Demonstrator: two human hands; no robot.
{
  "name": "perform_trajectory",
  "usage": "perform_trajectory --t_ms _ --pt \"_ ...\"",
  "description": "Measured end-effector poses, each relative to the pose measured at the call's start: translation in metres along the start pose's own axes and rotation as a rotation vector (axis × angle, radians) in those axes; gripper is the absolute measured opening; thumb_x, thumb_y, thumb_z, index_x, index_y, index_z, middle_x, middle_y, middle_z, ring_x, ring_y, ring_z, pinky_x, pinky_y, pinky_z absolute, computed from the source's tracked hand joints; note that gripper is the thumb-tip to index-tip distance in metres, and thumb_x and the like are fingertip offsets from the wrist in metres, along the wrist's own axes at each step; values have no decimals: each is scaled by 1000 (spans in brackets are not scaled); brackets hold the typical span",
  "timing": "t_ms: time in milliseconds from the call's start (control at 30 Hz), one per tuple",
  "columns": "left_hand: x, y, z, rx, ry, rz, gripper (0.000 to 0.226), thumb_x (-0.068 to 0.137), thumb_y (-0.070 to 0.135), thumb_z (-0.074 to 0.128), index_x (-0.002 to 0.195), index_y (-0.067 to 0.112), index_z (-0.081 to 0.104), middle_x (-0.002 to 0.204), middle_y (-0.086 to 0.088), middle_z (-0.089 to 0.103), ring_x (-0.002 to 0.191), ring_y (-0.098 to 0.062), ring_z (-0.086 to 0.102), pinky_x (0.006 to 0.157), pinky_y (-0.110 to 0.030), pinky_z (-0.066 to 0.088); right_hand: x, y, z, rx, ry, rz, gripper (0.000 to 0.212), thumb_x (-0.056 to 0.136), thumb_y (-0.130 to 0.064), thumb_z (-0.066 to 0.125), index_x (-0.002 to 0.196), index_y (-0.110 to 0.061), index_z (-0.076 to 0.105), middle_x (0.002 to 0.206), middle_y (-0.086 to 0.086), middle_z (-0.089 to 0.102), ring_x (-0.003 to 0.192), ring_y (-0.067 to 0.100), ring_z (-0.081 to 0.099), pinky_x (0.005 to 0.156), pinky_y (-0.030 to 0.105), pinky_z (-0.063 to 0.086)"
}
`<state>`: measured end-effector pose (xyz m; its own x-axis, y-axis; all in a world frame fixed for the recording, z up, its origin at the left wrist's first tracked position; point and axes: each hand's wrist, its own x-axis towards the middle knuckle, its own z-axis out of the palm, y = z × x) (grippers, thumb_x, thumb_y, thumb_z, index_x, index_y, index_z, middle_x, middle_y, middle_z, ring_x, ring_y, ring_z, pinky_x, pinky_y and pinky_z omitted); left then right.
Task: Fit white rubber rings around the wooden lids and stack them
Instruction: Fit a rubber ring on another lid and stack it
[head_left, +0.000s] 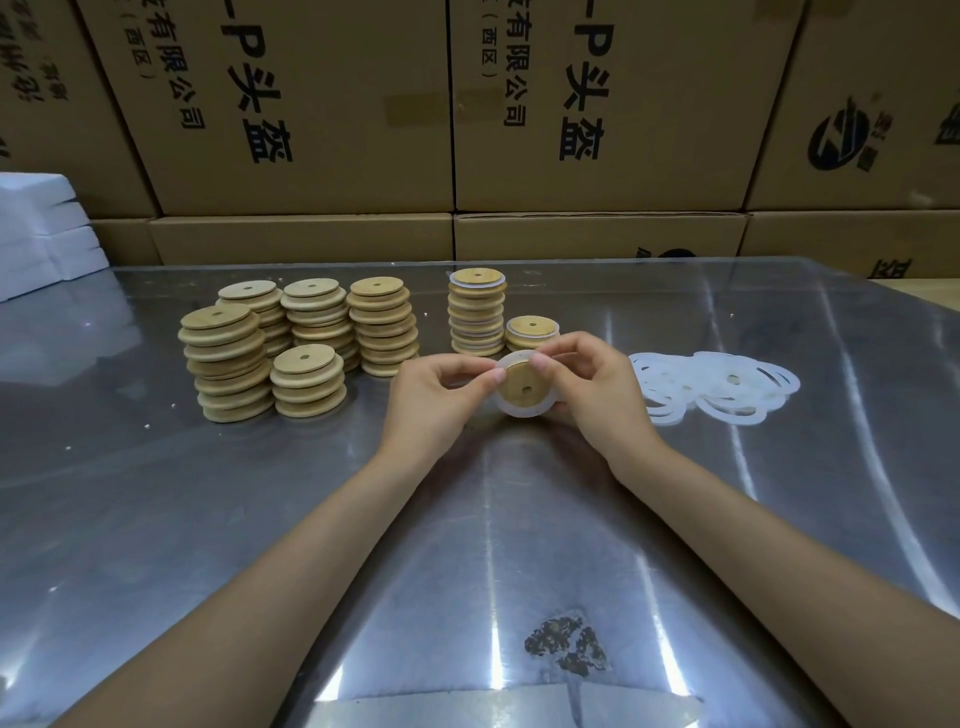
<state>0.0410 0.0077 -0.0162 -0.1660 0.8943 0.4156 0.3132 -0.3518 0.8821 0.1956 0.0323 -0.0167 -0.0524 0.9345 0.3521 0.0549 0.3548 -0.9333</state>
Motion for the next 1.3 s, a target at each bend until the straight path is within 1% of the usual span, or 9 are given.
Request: perform_trajectory --t_ms 233,467,533,667,833,933,1000,1133,1300 --pt "3 -3 -3 -42 -1 -70 3 81 16 73 84 17 74 76 6 71 67 5 64 68 -14 53 0 -2 1 -6 15 55 14 91 -12 61 78 -14 58 86 12 69 88 24 66 86 52 53" --pt "7 -6 -4 -94 -28 -106 2 82 12 72 83 14 73 70 11 70 64 5 65 58 -9 49 2 -2 -1 81 -21 142 13 94 -12 58 81 -13 56 75 2 66 70 8 64 56 23 54" --pt "7 -7 -6 -84 -50 -93 5 82 11 72 87 12 73 75 9 71 68 4 65 63 -11 50 3 -3 -4 150 -43 174 10 92 -13 61 81 -13 59 75 -1 68 67 3 66 56 19 54" --pt "8 -10 -7 19 -101 -26 15 81 4 71 93 12 68 91 0 71 82 -6 66 75 -17 53 5 -2 -8 154 -71 215 7 89 -18 65 83 -16 60 79 -3 68 71 2 66 65 20 57" --pt "8 -11 -5 21 -165 -48 37 78 4 74 111 12 58 96 1 68 69 -5 68 64 -15 52 6 0 -11 32 -50 211 14 87 -27 67 81 -19 57 78 -6 69 70 7 67 60 19 55" --pt "8 -13 -4 142 -224 -18 37 76 11 78 110 15 64 101 -4 71 86 -17 70 83 -31 56 4 0 -11 -5 -48 201 14 86 -28 69 82 -20 58 80 -5 71 76 12 69 58 18 53" --pt "6 -12 -3 148 -237 -17 31 75 11 78 103 18 65 98 -5 72 88 -16 70 86 -33 55 3 -1 -10 -7 -37 189 13 85 -26 70 81 -20 59 83 -4 71 79 12 69 59 19 53" --pt "8 -9 -4 137 -226 -83 26 75 8 78 96 13 64 89 -5 72 76 -10 68 76 -20 54 2 -1 -10 64 -38 212 12 85 -22 70 77 -18 62 80 -3 70 76 6 67 60 17 52" --pt "6 1 -10 -233 -242 -290 17 80 2 71 93 8 62 79 -5 70 62 -3 67 56 -14 51 4 -4 -16 253 -124 330 9 87 -21 65 81 -15 63 79 -3 70 70 3 67 58 13 51"
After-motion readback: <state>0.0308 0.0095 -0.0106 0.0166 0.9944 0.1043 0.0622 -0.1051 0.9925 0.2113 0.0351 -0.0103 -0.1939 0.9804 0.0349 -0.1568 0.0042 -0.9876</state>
